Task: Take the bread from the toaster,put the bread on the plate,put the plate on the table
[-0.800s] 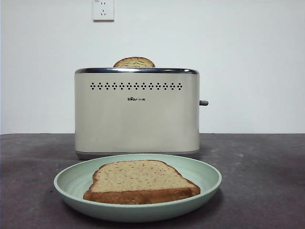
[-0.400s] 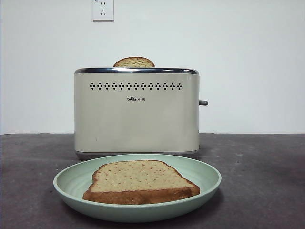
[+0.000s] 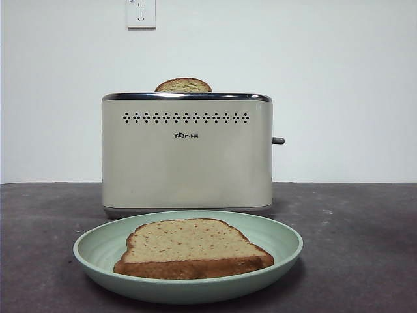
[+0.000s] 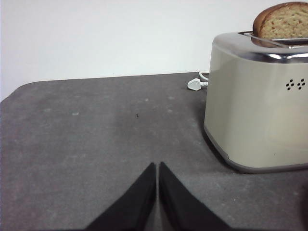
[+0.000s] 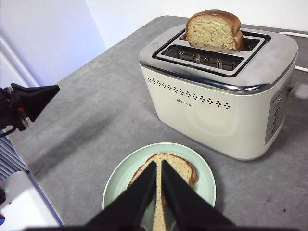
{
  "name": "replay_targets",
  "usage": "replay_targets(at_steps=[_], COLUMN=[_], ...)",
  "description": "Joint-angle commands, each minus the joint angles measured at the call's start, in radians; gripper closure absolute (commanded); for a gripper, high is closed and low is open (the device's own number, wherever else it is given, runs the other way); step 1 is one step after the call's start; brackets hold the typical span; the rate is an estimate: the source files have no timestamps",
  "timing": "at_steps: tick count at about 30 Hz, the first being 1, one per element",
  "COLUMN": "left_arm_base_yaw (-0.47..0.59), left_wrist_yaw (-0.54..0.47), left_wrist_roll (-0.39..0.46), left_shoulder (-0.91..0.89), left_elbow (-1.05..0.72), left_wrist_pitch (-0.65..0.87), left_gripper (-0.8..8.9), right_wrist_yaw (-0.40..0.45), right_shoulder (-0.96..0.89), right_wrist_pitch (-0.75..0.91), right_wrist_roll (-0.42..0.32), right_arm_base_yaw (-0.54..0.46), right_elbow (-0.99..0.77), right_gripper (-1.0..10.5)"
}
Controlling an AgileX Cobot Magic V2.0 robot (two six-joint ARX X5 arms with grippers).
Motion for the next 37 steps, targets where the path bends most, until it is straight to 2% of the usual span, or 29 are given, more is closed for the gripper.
replay_targets(at_steps=[1,14,37], left_arm_base_yaw=[0.002,0.002,0.002], left_wrist_yaw=[-0.014,-0.029,-0.027], left_wrist_roll=[-0.009,-0.108,-0.110], left_shoulder=[-0.029,-0.027,-0.027], left_elbow=[-0.032,-0.085,-0.085], left_wrist_pitch=[0.014,-0.044,-0.044], left_gripper=[8.06,8.06,8.06], right_wrist_yaw=[0.000,0.000,0.000], right_shoulder=[0.003,0.003,0.003], right_wrist_pitch=[0.014,0.014,0.013], right_wrist_roll=[-0.011,-0.011,-0.011], right_arm_base_yaw=[0.006,0.006,0.006], right_elbow=[0.013,0.013,0.013], right_gripper=[9.4,9.4,9.4])
